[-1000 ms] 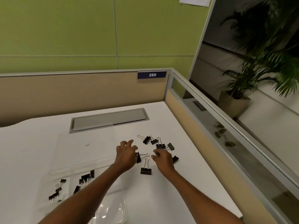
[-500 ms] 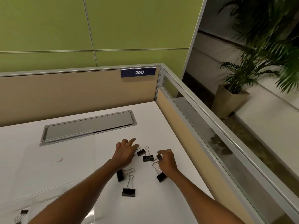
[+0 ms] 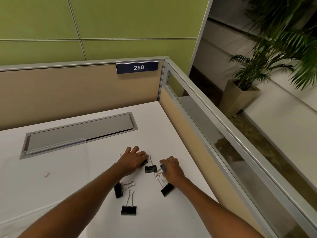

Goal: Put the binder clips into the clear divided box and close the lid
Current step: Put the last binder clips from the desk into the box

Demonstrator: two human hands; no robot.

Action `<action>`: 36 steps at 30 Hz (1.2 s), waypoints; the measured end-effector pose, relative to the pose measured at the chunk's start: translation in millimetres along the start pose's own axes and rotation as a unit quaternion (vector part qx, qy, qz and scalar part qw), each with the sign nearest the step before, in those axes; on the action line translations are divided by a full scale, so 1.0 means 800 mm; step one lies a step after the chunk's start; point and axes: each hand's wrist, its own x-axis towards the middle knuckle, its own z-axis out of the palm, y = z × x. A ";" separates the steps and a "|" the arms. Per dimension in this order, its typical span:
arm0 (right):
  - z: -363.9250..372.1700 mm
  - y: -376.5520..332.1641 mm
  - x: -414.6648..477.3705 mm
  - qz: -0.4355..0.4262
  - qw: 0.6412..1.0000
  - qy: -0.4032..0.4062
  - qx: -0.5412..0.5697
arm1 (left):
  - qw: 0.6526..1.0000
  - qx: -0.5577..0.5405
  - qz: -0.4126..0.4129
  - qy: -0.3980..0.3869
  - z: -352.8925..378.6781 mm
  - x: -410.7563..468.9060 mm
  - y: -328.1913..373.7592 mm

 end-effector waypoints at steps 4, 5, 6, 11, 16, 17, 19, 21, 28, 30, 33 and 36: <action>-0.002 -0.002 0.000 -0.001 1.000 0.002 -0.007 | 1.000 0.019 0.023 0.011 0.001 0.001 0.002; -0.003 -0.003 0.000 0.001 1.000 0.006 -0.007 | 0.999 0.026 0.026 0.016 0.002 0.002 0.003; -0.004 -0.004 -0.001 0.004 1.000 0.011 -0.004 | 0.999 0.038 0.026 0.011 0.001 0.002 0.004; -0.009 -0.004 -0.007 0.033 0.998 0.037 0.043 | 0.996 0.061 0.027 0.050 0.009 0.004 0.008; -0.010 -0.003 -0.015 0.082 0.990 0.057 0.097 | 0.997 0.022 0.011 0.075 0.011 0.002 0.011; -0.010 -0.003 -0.016 0.099 0.986 0.063 0.120 | 0.997 0.010 0.004 0.076 0.010 0.002 0.012; -0.011 -0.004 -0.017 0.135 0.974 0.079 0.165 | 0.997 -0.017 -0.012 0.070 0.007 0.000 0.012; -0.013 -0.007 -0.018 0.159 0.962 0.098 0.201 | 0.995 -0.051 -0.039 0.072 0.003 -0.001 0.013; -0.025 -0.033 -0.023 0.210 0.869 0.117 0.433 | 0.958 -0.184 -0.174 0.132 -0.019 -0.006 0.021; -0.028 -0.045 -0.027 0.224 0.823 0.112 0.510 | 0.948 -0.203 -0.196 0.147 -0.023 -0.015 0.023; -0.037 -0.066 -0.035 0.244 0.775 0.091 0.577 | 0.934 -0.225 -0.216 0.175 -0.029 -0.032 0.027; -0.040 -0.082 -0.043 0.250 0.754 0.076 0.603 | 0.918 -0.251 -0.241 0.190 -0.033 -0.051 0.030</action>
